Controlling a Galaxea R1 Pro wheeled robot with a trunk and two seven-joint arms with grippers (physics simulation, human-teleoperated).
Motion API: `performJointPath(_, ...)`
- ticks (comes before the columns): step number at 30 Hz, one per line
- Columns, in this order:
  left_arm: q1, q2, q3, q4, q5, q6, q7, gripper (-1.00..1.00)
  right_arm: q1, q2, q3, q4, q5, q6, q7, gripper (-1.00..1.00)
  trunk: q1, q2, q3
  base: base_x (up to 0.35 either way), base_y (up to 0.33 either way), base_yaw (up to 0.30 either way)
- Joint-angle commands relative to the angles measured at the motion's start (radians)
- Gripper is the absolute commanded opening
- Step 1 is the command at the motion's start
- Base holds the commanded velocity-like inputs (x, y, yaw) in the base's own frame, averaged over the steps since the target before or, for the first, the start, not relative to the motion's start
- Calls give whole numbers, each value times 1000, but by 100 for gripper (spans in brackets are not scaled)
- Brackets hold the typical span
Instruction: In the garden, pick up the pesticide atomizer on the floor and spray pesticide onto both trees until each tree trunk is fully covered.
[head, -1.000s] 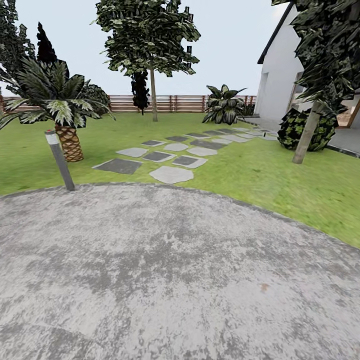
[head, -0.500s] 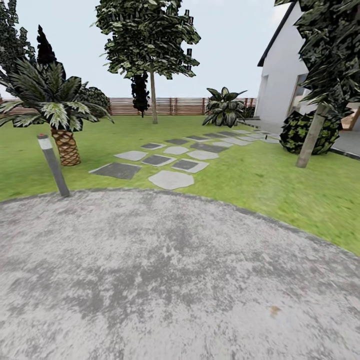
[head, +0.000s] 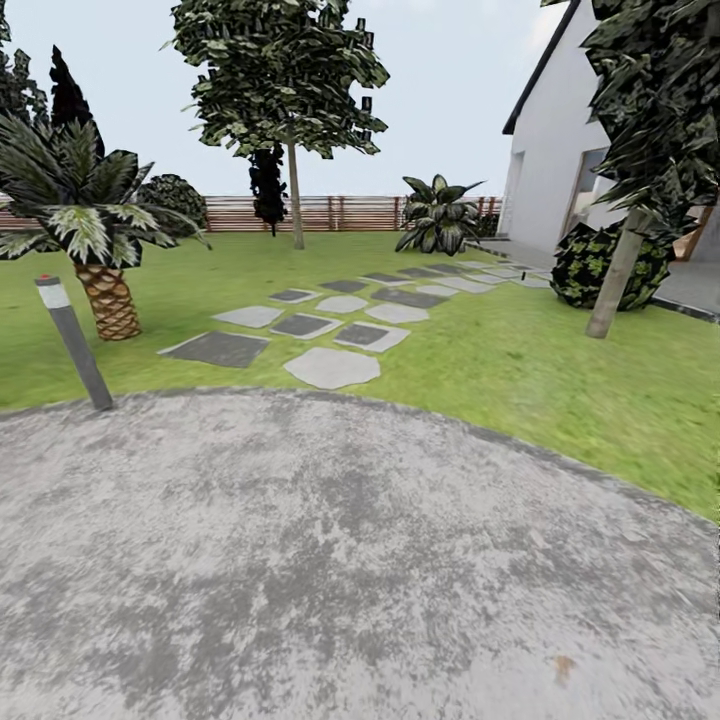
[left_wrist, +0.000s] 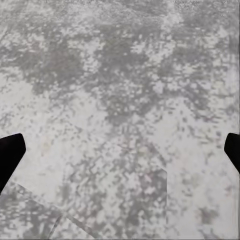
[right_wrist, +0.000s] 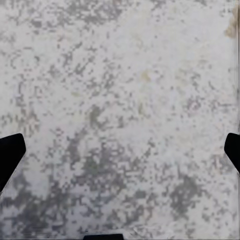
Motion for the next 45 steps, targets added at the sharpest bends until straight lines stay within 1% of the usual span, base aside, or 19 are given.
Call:
performJointPath(1, 0, 0, -1, 1, 5, -3, 0, 100, -1, 0, -1, 0, 1, -3, -1, 100, 0, 0, -1, 339, 0, -107)
performJointPath(17, 0, 0, -1, 1, 5, -3, 0, 100, -1, -4, 1, 6, 2, -3, 4, 100, 0, 0, 0, 339, 0, -16)
performJointPath(45, 0, 0, -1, 1, 5, -5, 0, 100, -1, -4, 1, 6, 2, -3, 0, 100, 0, 0, 0, 339, 0, 0)
